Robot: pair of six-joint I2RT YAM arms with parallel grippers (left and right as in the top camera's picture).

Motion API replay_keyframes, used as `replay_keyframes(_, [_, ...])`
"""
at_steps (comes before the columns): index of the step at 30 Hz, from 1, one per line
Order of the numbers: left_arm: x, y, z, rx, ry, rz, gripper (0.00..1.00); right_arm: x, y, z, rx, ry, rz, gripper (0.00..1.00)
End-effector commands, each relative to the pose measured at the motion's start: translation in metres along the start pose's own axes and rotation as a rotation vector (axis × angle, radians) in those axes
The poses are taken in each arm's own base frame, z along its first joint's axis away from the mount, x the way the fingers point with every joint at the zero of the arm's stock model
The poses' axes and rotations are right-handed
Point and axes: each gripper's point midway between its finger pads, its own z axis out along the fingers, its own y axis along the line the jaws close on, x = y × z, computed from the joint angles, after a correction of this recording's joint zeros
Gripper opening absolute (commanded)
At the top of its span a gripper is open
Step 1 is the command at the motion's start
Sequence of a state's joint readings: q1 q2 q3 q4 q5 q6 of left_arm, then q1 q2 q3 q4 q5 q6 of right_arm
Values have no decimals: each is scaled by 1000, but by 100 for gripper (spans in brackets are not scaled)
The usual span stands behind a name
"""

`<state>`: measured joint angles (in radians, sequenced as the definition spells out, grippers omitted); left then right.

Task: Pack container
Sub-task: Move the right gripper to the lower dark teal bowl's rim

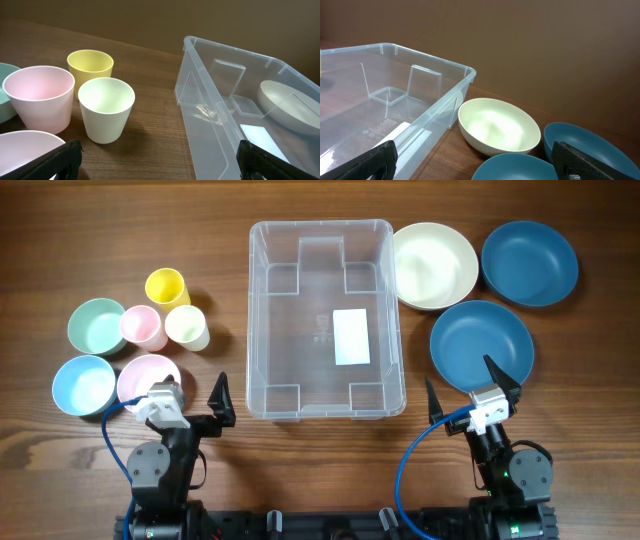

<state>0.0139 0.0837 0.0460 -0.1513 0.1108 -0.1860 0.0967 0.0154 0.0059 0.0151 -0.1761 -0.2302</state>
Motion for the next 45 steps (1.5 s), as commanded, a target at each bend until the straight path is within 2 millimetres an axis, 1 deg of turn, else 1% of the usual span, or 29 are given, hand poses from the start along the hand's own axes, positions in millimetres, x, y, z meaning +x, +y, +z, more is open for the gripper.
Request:
replay_keyframes(1, [1,-5,-1,24,8,-8,100,-2,1,0,-5,-9,-6,100])
replay_keyframes(30, [1,-5,-1,24,8,-8,100,-1,1,0,-6,-7,2,100])
replay_keyframes(33, [-2,-6,-1,27,-3,-7,100,3,2,1,-9,13,93,100])
replay_keyframes(35, [-4,-7,-1,34,-9,-20,100,9,3,2,-12,39,221,100])
replay_keyframes(37, [-11,-9,-2,45,-32,-115,100,15,4,4,-14,75,315,100])
replay_keyframes(38, [-14,-10,-3,45,-31,-127,100,12,3,5,-13,96,362,100])
replay_keyframes(40, [-28,-14,-9,43,-27,-127,100,-2,-1,8,-14,109,357,100])
replay_keyframes(41, [-40,-18,-14,37,-9,-129,99,-18,-5,13,-14,123,359,100])
replay_keyframes(42, [-50,-21,-17,31,11,-132,100,-29,-9,17,-16,142,362,100])
replay_keyframes(43, [-56,-23,-18,25,28,-134,100,-41,-12,22,-18,168,367,100])
replay_keyframes(44, [-67,-26,-20,14,59,-138,100,-51,-16,27,-20,206,374,100])
replay_keyframes(45, [-75,-28,-20,6,85,-141,99,-59,-19,33,-22,250,381,100])
